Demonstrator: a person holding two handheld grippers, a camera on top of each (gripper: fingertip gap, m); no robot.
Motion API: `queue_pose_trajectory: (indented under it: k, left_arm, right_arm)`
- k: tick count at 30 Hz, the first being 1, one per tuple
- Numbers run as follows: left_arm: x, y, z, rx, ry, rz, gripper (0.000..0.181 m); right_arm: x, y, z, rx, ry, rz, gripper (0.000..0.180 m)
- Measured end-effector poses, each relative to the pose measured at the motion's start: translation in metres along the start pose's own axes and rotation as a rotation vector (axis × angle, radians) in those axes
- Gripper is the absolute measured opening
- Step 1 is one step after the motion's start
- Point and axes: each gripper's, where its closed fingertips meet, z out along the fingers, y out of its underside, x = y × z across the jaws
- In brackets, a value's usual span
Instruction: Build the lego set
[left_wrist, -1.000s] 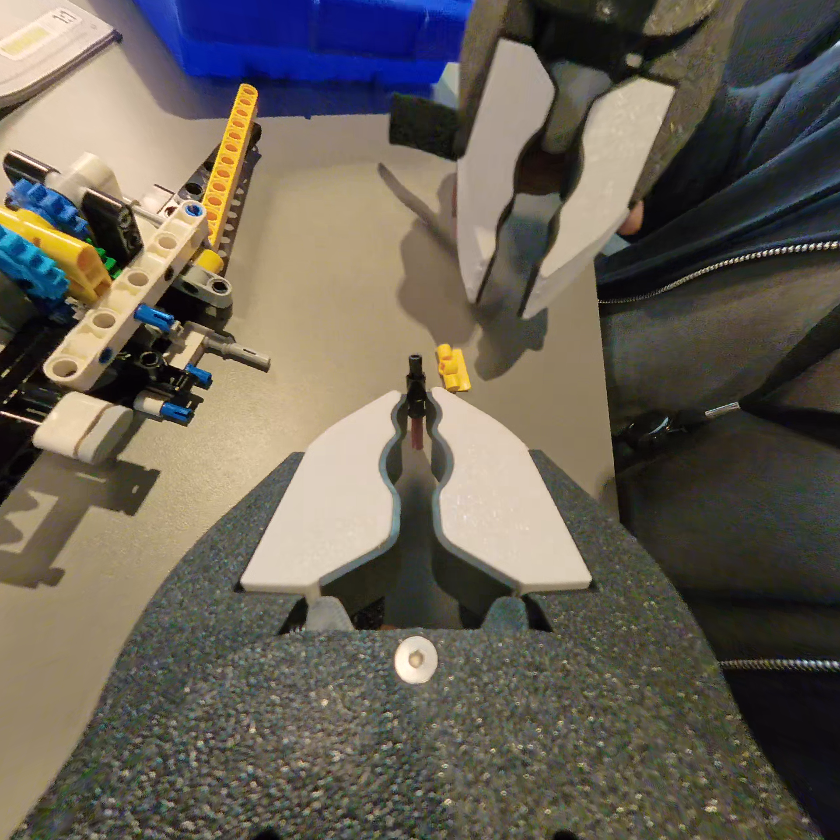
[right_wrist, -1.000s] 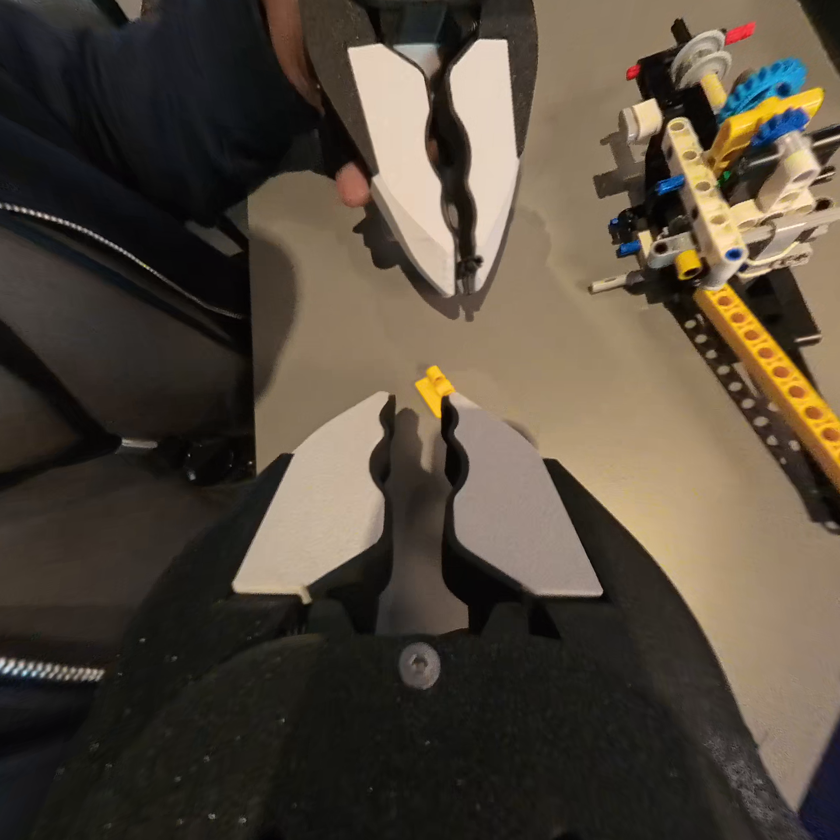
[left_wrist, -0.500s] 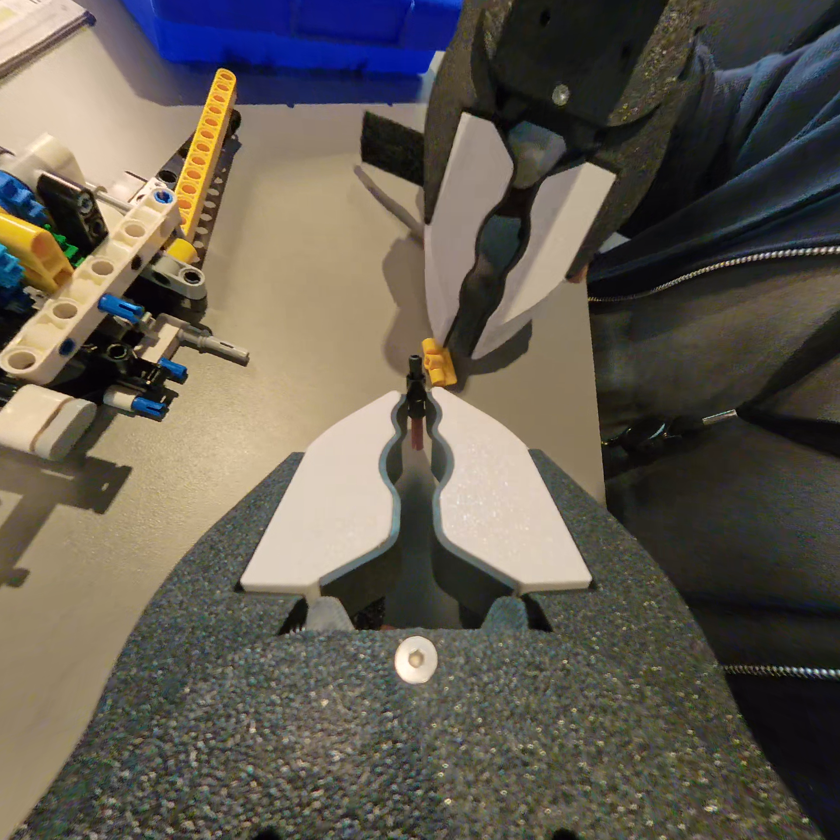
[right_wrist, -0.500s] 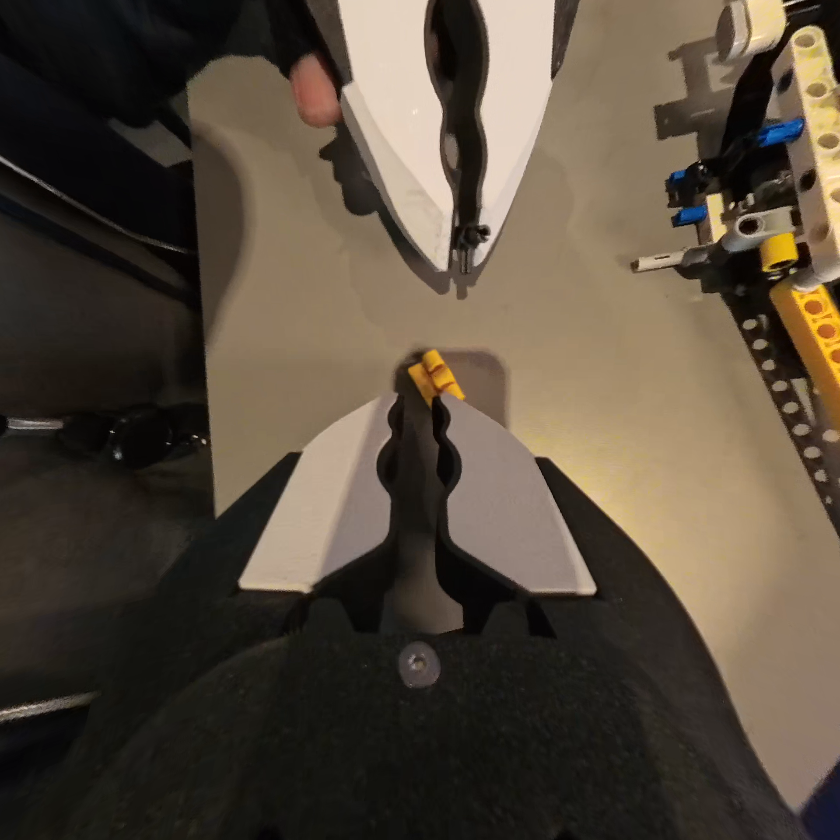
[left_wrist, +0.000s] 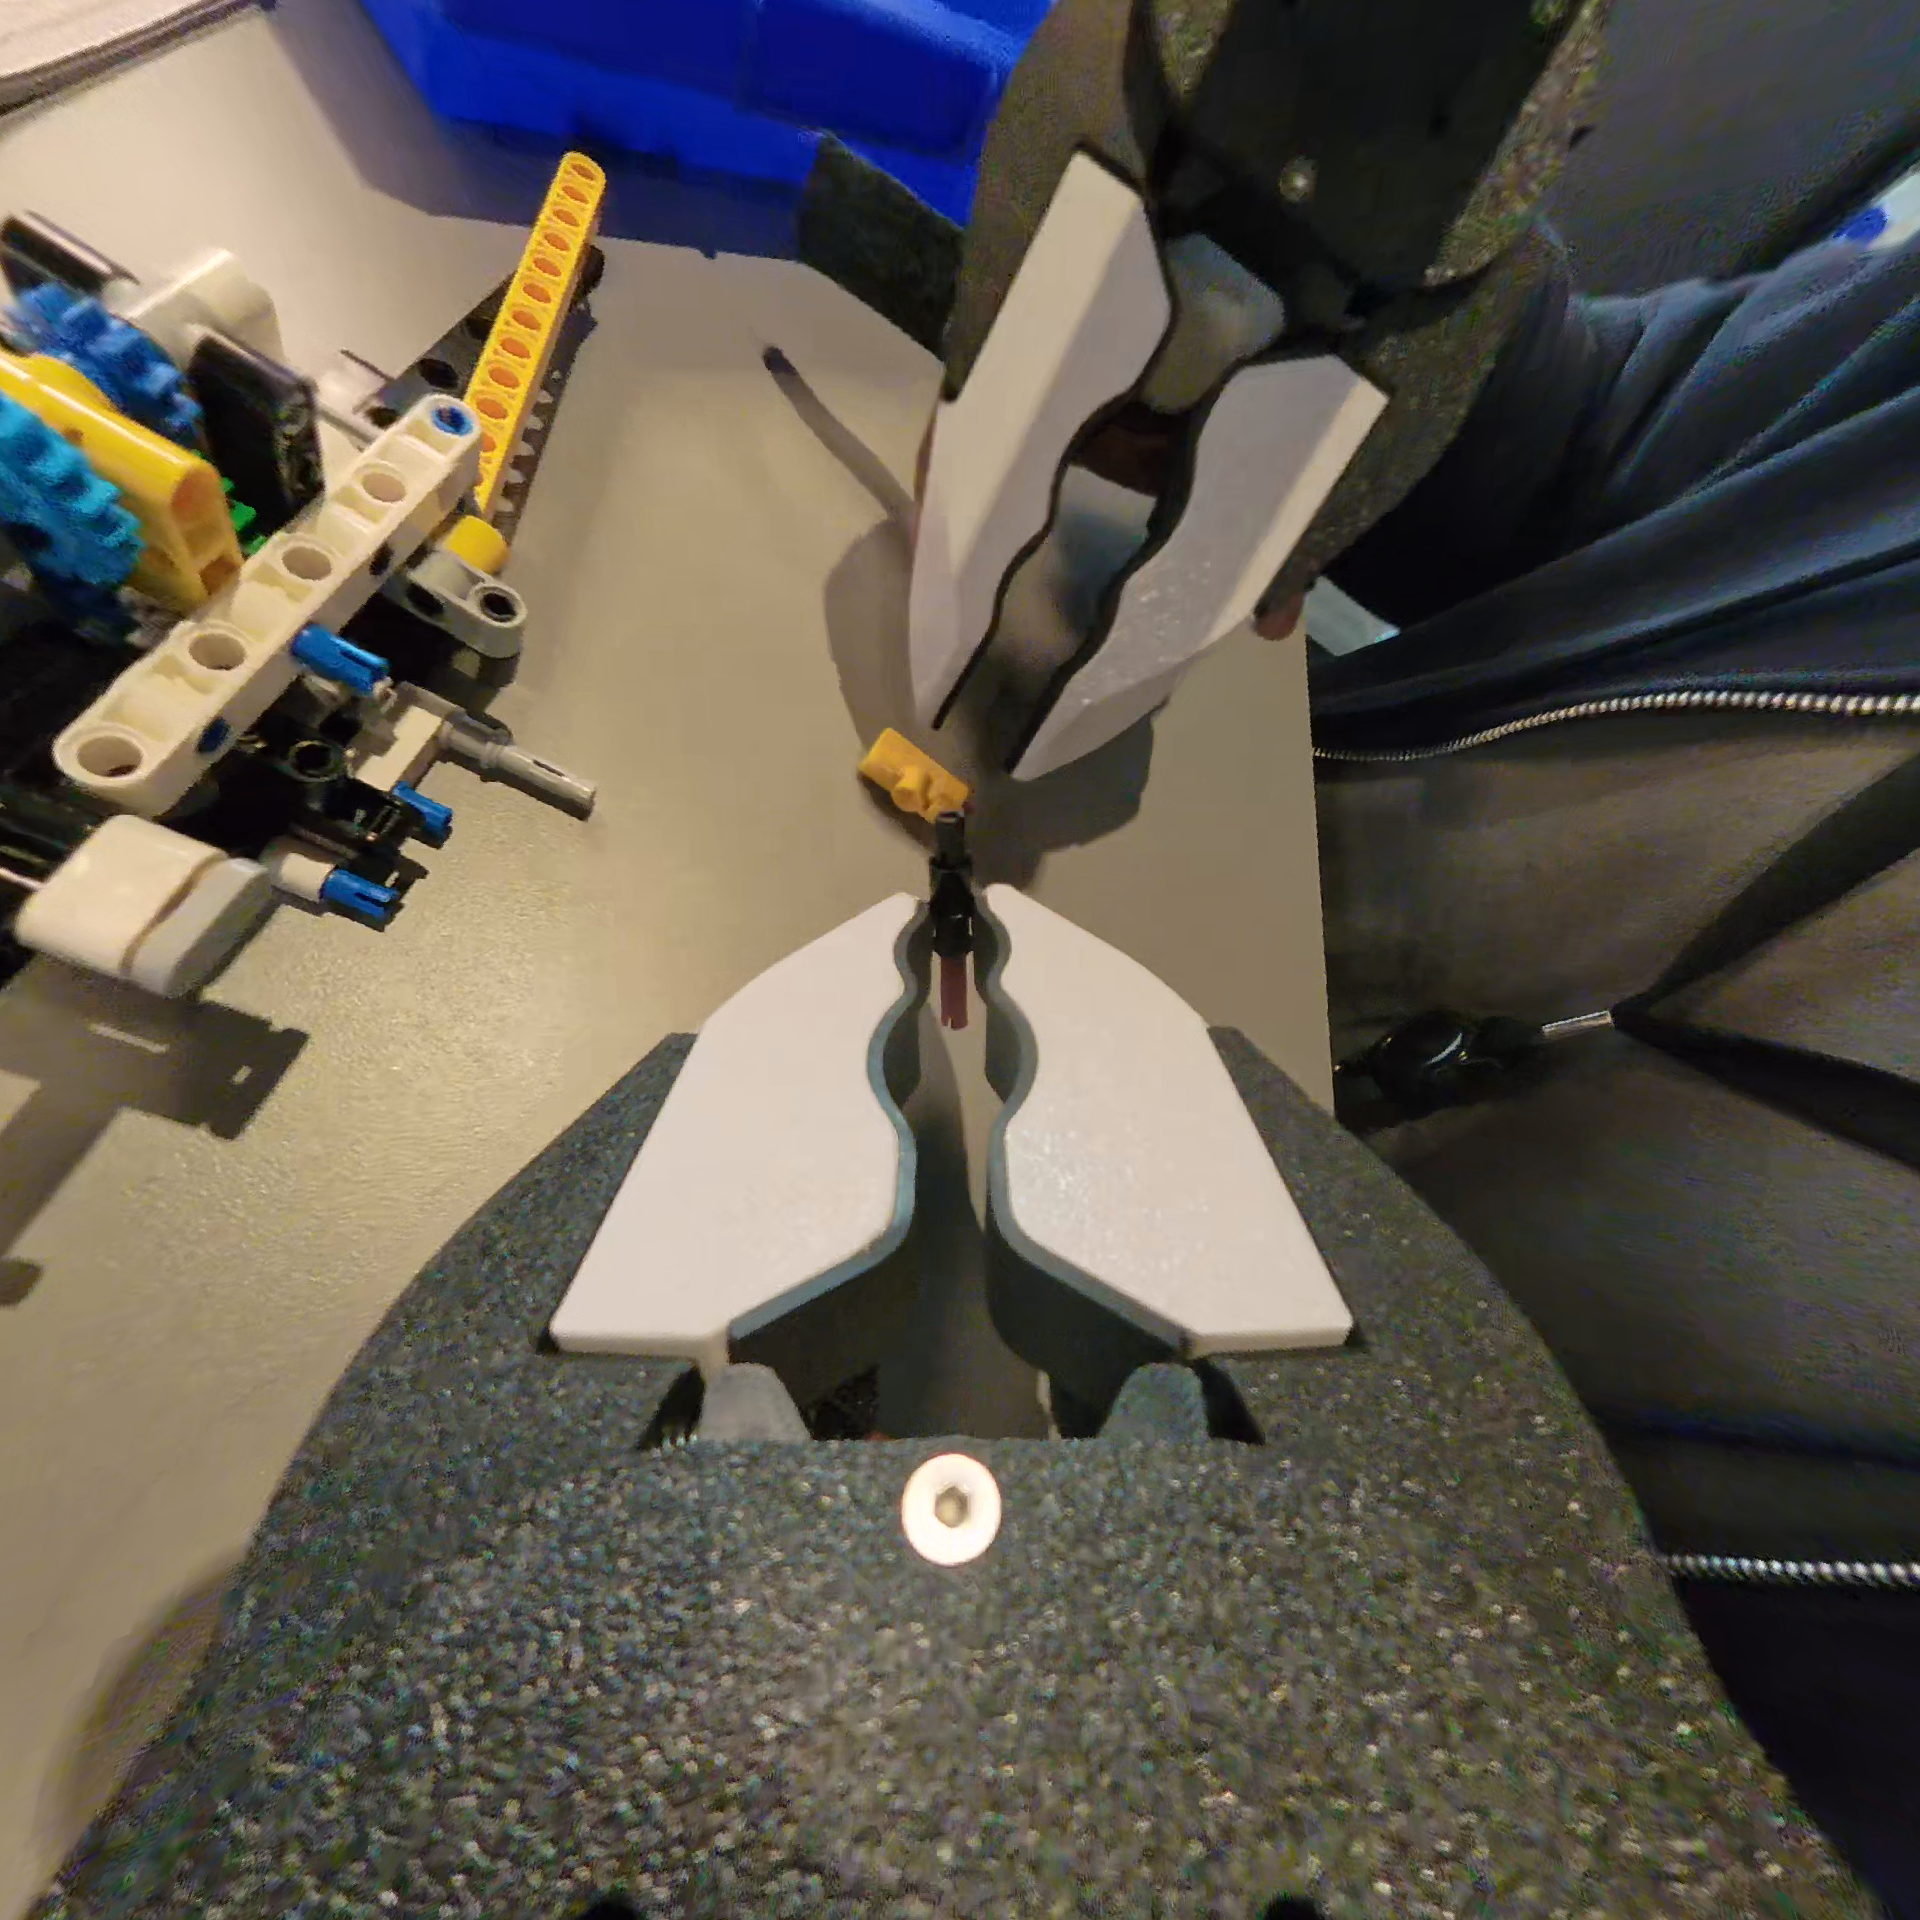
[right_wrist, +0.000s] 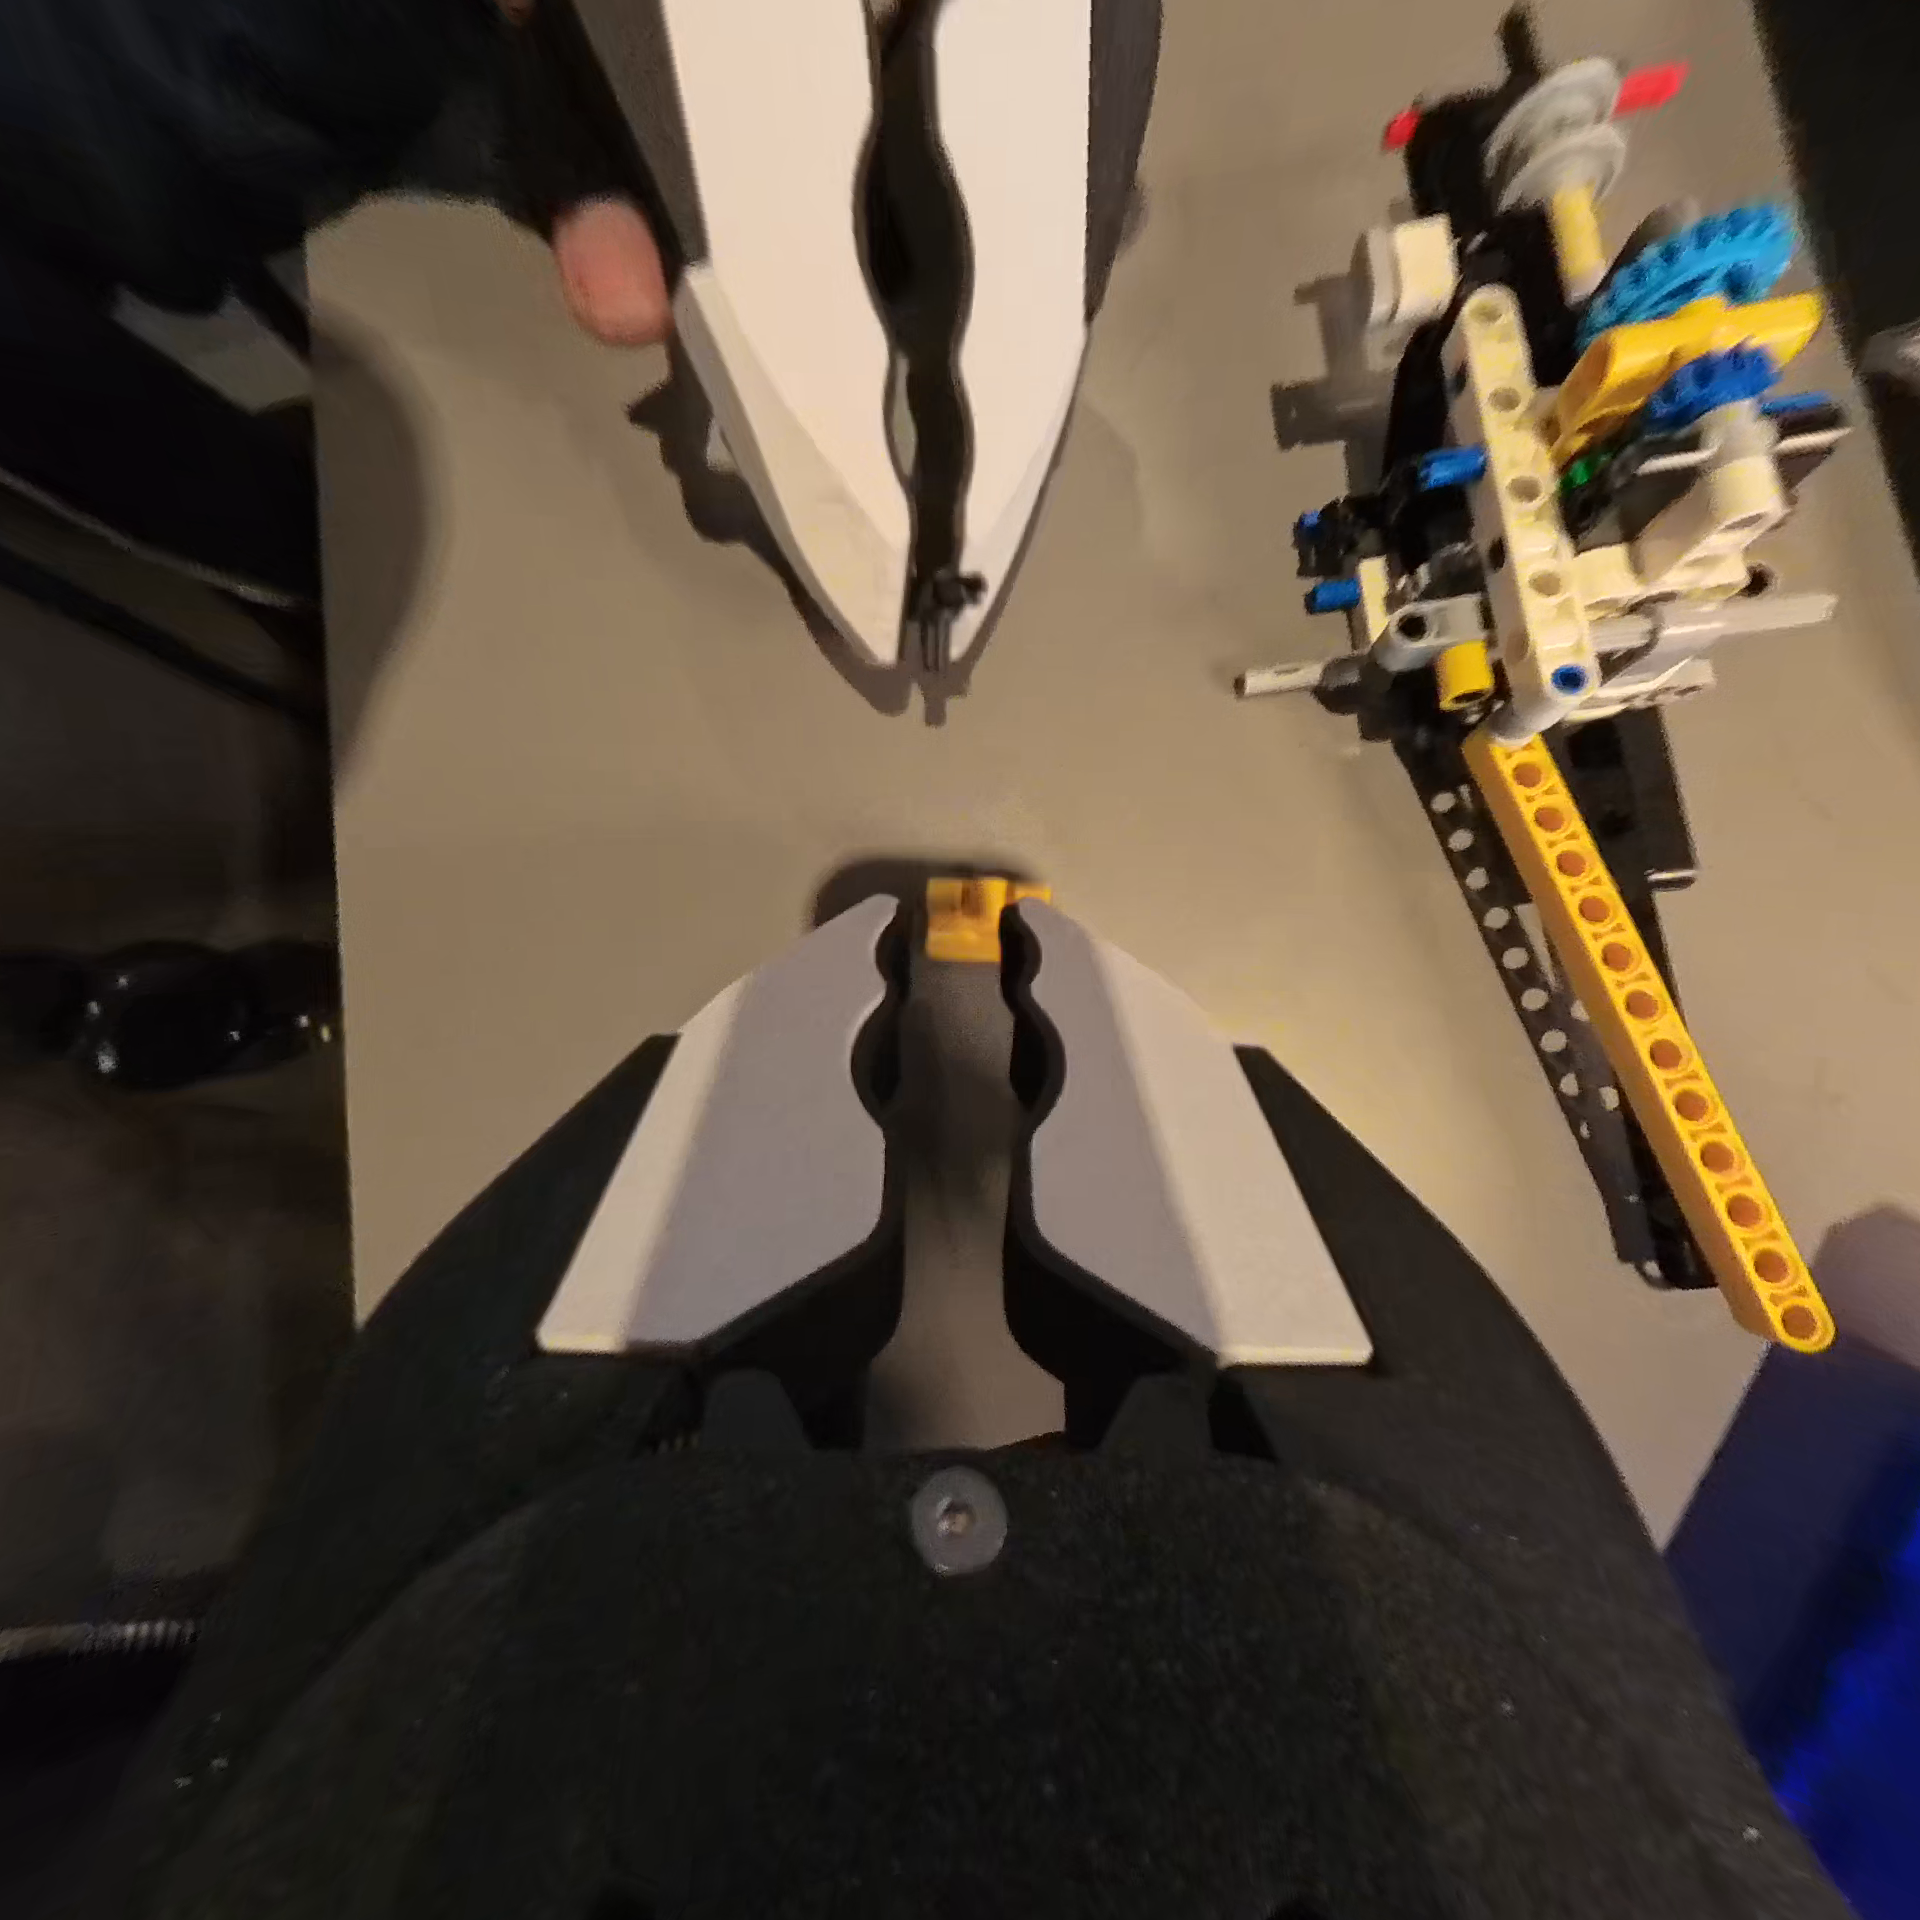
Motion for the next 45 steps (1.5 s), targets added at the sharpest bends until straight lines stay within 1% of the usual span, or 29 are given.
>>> queue_pose_trajectory:
  k: [4,8,13,17,23,45]
  left_arm:
    - [0.005,-0.004,-0.001,0.032,0.038,-0.016,0.007]
    - [0.015,-0.015,-0.005,0.108,0.114,-0.035,0.007]
    - [0.017,-0.021,-0.011,0.158,0.146,-0.061,0.007]
    - [0.022,-0.022,-0.010,0.163,0.177,-0.058,0.007]
    - [0.022,-0.022,-0.009,0.165,0.180,-0.061,0.007]
    - [0.022,-0.018,-0.006,0.137,0.166,-0.039,0.007]
  right_arm:
    - [-0.001,-0.028,-0.005,0.174,-0.016,0.058,0.016]
    - [-0.002,-0.042,-0.005,0.241,-0.073,0.095,0.016]
    - [-0.007,-0.054,-0.008,0.311,-0.108,0.059,0.009]
    - [-0.010,-0.056,-0.007,0.329,-0.137,0.070,0.008]
    - [-0.012,-0.057,-0.007,0.342,-0.156,0.068,0.004]
    - [-0.014,-0.057,-0.007,0.366,-0.234,0.119,0.005]
